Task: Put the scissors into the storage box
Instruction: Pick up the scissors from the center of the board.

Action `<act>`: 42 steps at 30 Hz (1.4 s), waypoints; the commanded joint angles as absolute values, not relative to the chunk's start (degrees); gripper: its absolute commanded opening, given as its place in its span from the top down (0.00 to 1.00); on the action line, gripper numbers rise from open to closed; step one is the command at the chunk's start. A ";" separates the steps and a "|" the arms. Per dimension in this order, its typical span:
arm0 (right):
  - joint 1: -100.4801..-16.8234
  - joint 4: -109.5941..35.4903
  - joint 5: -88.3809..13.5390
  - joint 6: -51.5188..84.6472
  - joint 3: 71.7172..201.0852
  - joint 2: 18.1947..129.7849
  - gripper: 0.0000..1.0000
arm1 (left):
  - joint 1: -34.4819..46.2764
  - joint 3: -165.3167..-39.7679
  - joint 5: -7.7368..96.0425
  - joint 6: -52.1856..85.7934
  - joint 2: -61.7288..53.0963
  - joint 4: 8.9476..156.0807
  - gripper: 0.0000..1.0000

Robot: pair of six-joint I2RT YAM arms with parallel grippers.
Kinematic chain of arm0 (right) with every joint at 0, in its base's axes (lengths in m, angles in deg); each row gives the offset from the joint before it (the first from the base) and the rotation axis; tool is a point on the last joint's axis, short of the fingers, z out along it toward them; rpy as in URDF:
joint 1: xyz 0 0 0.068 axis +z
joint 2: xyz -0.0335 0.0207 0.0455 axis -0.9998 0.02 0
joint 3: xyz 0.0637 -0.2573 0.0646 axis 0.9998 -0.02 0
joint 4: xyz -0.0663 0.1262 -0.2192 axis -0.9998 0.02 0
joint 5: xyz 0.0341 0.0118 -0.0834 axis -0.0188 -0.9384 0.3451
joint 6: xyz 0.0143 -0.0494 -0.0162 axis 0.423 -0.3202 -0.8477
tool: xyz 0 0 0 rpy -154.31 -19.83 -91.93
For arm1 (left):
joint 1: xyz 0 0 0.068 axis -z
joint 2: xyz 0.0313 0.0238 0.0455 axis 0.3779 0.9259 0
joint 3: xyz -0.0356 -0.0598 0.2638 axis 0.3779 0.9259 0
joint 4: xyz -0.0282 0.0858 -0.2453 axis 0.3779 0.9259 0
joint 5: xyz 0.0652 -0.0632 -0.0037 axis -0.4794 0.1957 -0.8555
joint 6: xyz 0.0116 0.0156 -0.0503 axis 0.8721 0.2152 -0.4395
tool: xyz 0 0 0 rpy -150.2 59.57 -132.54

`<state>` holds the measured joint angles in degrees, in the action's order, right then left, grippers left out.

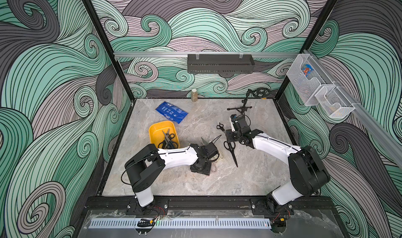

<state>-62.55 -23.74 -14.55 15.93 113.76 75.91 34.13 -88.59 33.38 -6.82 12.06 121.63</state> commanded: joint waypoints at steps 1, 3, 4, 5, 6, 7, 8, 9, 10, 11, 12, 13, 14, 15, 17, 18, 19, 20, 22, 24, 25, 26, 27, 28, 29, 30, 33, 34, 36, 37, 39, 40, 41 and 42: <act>-62.84 -24.71 -15.53 16.05 112.92 74.81 0.44 | 34.12 -89.82 31.63 -5.62 14.23 124.24 0.42; -62.93 -24.73 -15.49 15.89 112.82 74.95 0.44 | 33.53 -89.39 30.34 -5.70 13.89 124.79 0.43; -62.97 -24.74 -15.50 15.77 112.73 74.94 0.44 | 32.90 -88.71 29.73 -5.65 13.11 124.80 0.42; -63.03 -24.73 -15.48 15.70 112.73 74.94 0.44 | 32.18 -87.88 29.30 -5.70 12.40 124.77 0.42; -63.09 -24.75 -15.40 15.62 112.65 74.94 0.44 | 31.37 -86.81 29.07 -5.55 11.50 124.75 0.42; -63.18 -24.96 -15.40 15.53 112.59 75.02 0.44 | 30.49 -85.83 28.71 -5.15 10.72 124.75 0.43; -63.21 -24.98 -15.39 15.53 112.56 75.01 0.44 | 29.88 -85.27 28.08 -4.78 10.17 125.14 0.43; -63.28 -25.01 -15.49 15.52 112.60 75.14 0.44 | 29.26 -84.70 27.40 -4.31 9.63 125.60 0.43; -63.37 -25.09 -15.50 15.53 112.64 75.25 0.44 | 28.77 -84.27 27.10 -3.75 9.26 125.94 0.43; -63.37 -25.09 -15.60 15.53 112.65 75.30 0.44 | 28.44 -83.97 27.01 -3.42 8.90 126.10 0.43; -63.43 -25.16 -15.69 15.53 112.65 75.36 0.44 | 28.11 -83.76 26.76 -3.02 8.83 126.28 0.43; -63.37 -25.19 -15.75 15.61 112.69 75.40 0.44 | 27.83 -83.75 26.61 -2.58 8.82 126.48 0.43; -63.37 -25.22 -15.75 15.61 112.65 75.46 0.44 | 27.52 -83.71 26.33 -2.23 8.91 126.67 0.43; -63.37 -25.28 -15.82 15.62 112.58 75.42 0.44 | 27.16 -83.84 26.11 -1.87 8.98 126.80 0.43; -63.47 -25.35 -16.00 15.70 112.56 75.51 0.44 | 26.70 -83.97 26.12 -1.51 8.89 126.46 0.44; -63.47 -25.37 -15.94 15.70 112.48 75.65 0.44 | 26.75 -84.05 26.29 -1.23 8.72 126.02 0.44; -63.46 -25.37 -16.09 15.70 112.47 75.75 0.44 | 26.75 -84.10 26.46 -1.17 8.67 125.50 0.44; -63.50 -25.33 -16.11 15.69 112.39 75.81 0.44 | 26.77 -84.19 26.72 -0.98 8.88 125.24 0.45; -63.45 -25.33 -16.11 15.64 112.49 76.07 0.44 | 26.84 -83.79 27.34 -0.78 9.32 124.66 0.49; -63.46 -25.34 -16.09 15.62 112.55 76.18 0.44 | 27.31 -82.79 27.83 -1.00 9.82 123.69 0.56; -63.54 -25.34 -16.04 15.62 112.69 76.18 0.44 | 27.77 -81.98 27.86 -1.40 10.05 122.93 0.58; -63.54 -25.36 -16.10 15.61 112.79 76.22 0.44 | 28.25 -81.40 27.96 -1.86 10.18 122.43 0.59; -63.62 -25.34 -16.10 15.62 112.73 76.29 0.44 | 28.93 -80.96 27.77 -2.32 10.33 121.97 0.61; -63.67 -25.36 -16.00 15.49 112.73 76.19 0.44 | 29.49 -81.07 27.18 -2.51 10.58 122.07 0.62; -63.72 -25.34 -15.95 15.53 112.73 76.35 0.44 | 29.85 -81.35 26.68 -2.62 10.64 122.30 0.62; -63.73 -25.38 -16.00 15.53 112.65 76.42 0.44 | 30.00 -81.42 26.35 -2.62 10.67 122.34 0.62; -63.94 -25.34 -16.19 15.53 112.65 76.65 0.44 | 30.07 -80.71 26.48 -2.71 10.75 121.54 0.65; -63.98 -25.37 -16.14 15.53 112.65 76.70 0.44 | 30.09 -80.55 26.63 -2.61 10.81 121.25 0.67; -64.05 -25.36 -16.19 15.53 112.61 76.49 0.44 | 30.09 -80.55 26.65 -2.54 11.07 121.05 0.69; -64.11 -25.33 -16.15 15.53 112.47 76.23 0.44 | 30.07 -80.44 26.65 -2.53 11.04 121.00 0.71; -64.16 -25.31 -15.95 15.44 112.25 75.94 0.44 | 30.09 -80.02 26.74 -2.54 10.69 120.49 0.74; -64.16 -25.35 -15.99 15.44 112.22 75.75 0.44 | 30.07 -79.94 26.74 -2.54 10.60 120.30 0.76; -64.28 -25.35 -15.97 15.44 112.06 75.64 0.44 | 29.97 -79.80 26.74 -2.54 10.51 120.16 0.78; -64.24 -25.35 -15.93 15.43 111.94 75.55 0.44 | 29.96 -79.73 26.77 -2.46 10.59 120.07 0.81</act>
